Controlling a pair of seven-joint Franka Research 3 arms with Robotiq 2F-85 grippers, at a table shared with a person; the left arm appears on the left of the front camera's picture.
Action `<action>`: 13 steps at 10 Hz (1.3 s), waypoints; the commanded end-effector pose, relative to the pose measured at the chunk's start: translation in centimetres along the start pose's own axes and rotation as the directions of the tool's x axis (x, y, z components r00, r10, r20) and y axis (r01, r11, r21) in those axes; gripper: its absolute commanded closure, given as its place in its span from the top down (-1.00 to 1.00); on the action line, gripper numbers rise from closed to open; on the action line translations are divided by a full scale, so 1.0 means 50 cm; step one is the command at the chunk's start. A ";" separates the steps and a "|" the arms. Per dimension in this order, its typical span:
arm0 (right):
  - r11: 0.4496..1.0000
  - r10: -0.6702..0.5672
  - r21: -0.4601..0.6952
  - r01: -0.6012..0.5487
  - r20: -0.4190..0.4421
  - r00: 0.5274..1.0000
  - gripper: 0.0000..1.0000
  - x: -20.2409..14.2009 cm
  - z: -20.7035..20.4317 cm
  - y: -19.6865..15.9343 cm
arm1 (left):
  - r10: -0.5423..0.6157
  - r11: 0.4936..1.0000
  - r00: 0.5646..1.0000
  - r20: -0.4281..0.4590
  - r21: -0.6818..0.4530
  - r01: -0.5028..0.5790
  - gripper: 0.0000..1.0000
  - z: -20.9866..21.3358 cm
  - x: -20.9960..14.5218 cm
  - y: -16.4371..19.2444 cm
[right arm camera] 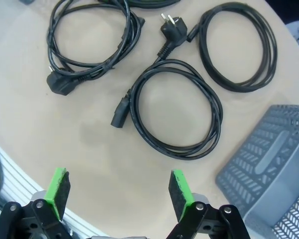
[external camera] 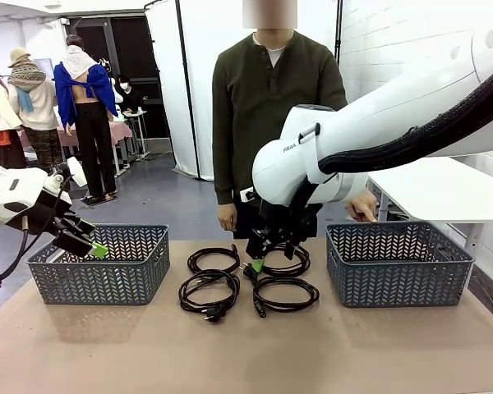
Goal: Organize the cables according to human instructions.
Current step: Pick up a bundle of cables and place it in the basket indicated by the human.
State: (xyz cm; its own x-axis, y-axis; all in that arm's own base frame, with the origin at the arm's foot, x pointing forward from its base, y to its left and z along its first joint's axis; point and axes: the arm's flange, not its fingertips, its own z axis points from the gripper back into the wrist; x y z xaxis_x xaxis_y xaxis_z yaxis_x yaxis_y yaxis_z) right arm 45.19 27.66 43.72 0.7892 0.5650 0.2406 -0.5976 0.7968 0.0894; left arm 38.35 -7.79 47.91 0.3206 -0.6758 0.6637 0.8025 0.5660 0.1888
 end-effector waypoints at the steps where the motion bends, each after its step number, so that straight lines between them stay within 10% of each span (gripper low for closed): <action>1: 0.994 -0.108 0.017 0.108 0.000 0.994 1.00 0.018 -0.027 -0.005 | 0.005 1.000 1.000 0.007 -0.007 -0.005 1.00 -0.003 -0.004 0.004; 13: 0.941 -0.322 -0.115 0.317 -0.034 0.946 1.00 0.114 -0.211 -0.003 | 0.005 1.000 1.000 0.007 -0.007 -0.005 1.00 -0.003 -0.004 0.004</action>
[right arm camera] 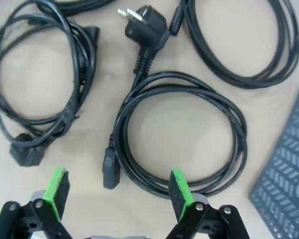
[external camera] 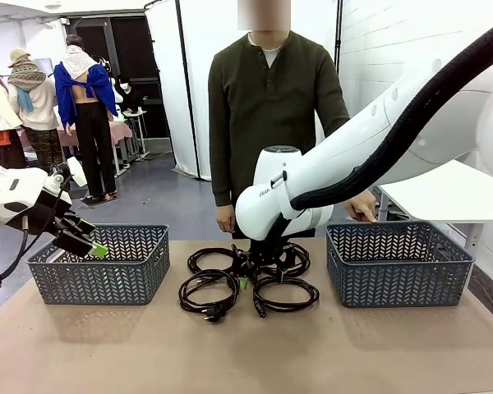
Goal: Organize the cables according to human instructions.
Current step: Pick up a bundle of cables and place it in the basket indicated by the human.
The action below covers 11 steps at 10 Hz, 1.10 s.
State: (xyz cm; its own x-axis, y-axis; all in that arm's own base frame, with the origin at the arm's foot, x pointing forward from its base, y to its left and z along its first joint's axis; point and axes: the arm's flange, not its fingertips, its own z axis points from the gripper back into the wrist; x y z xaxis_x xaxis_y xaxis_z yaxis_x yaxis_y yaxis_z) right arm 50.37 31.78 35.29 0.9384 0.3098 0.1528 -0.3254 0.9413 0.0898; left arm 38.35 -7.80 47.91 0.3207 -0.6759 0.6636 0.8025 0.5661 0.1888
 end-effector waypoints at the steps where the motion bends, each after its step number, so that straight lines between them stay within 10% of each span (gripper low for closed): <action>1: 0.998 -0.031 -0.056 0.032 0.009 0.999 1.00 0.032 -0.026 0.014 | 0.005 1.000 1.000 0.007 -0.007 -0.004 1.00 -0.003 -0.004 0.005; 11: 0.988 -0.108 -0.114 0.107 -0.001 0.994 1.00 0.057 -0.092 -0.006 | 0.005 1.000 1.000 0.007 -0.007 -0.004 1.00 -0.003 -0.004 0.005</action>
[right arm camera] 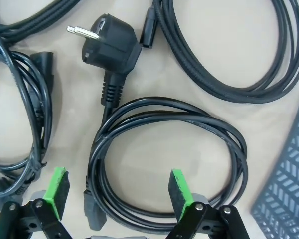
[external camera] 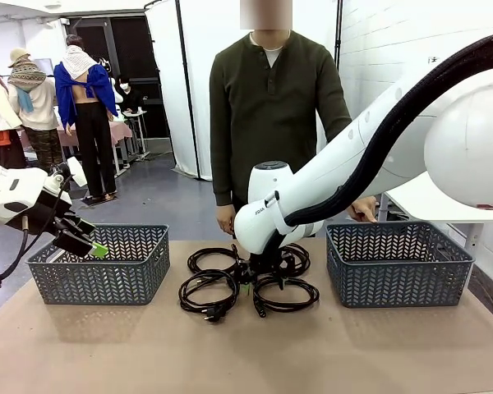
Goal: Organize the cables according to human instructions.
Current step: Pick up a bundle of cables and place it in the basket indicated by the human.
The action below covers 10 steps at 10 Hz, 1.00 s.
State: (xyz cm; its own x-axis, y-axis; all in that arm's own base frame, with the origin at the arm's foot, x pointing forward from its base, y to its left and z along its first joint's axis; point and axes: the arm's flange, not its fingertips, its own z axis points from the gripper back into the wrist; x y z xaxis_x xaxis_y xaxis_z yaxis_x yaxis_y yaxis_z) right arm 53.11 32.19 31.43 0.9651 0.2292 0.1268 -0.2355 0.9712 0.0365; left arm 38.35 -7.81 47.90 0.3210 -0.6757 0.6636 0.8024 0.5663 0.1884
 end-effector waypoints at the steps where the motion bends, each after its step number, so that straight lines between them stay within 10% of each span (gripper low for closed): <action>1: 0.998 -0.024 -0.056 0.025 0.018 1.000 1.00 0.013 -0.010 0.011 | 0.004 1.000 1.000 0.007 -0.007 -0.004 1.00 -0.003 -0.004 0.005; 10: 0.996 -0.032 -0.082 0.032 0.005 0.999 1.00 0.027 -0.034 0.016 | 0.004 1.000 1.000 0.007 -0.007 -0.004 1.00 -0.003 -0.004 0.005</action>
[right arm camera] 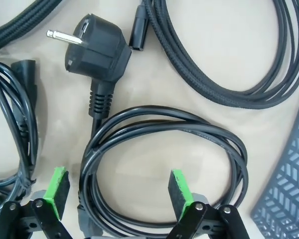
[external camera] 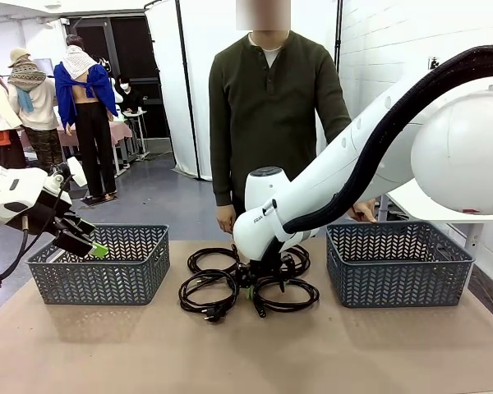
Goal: Organize the cables according to human instructions.
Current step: Pick up a bundle of cables and place it in the basket indicated by the human.
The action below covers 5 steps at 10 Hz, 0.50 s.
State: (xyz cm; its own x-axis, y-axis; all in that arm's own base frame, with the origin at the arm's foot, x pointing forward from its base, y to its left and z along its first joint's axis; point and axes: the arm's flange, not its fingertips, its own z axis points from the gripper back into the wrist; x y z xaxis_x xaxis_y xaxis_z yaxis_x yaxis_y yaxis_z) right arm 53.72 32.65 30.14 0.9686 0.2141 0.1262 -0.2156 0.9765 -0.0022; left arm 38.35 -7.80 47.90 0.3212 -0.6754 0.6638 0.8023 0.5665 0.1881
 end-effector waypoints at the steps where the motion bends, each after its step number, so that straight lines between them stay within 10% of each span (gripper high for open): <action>1: 0.999 -0.017 -0.044 0.017 0.000 1.000 1.00 0.021 -0.007 0.011 | 0.004 1.000 1.000 0.007 -0.006 -0.004 1.00 -0.003 -0.004 0.005; 3: 0.999 -0.027 -0.047 0.027 -0.009 1.000 1.00 0.025 -0.007 0.007 | 0.004 1.000 1.000 0.007 -0.006 -0.004 1.00 -0.003 -0.004 0.005; 5: 0.998 -0.031 -0.050 0.031 -0.011 0.999 0.38 0.028 -0.006 0.007 | 0.004 1.000 1.000 0.007 -0.006 -0.004 1.00 -0.003 -0.004 0.005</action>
State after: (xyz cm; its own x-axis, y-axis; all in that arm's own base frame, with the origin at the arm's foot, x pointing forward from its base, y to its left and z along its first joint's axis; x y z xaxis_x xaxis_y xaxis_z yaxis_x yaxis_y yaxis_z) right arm 54.43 32.58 29.99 0.9724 0.2057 0.1100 -0.2058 0.9785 -0.0101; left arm 38.35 -7.80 47.90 0.3214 -0.6753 0.6639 0.8023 0.5666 0.1880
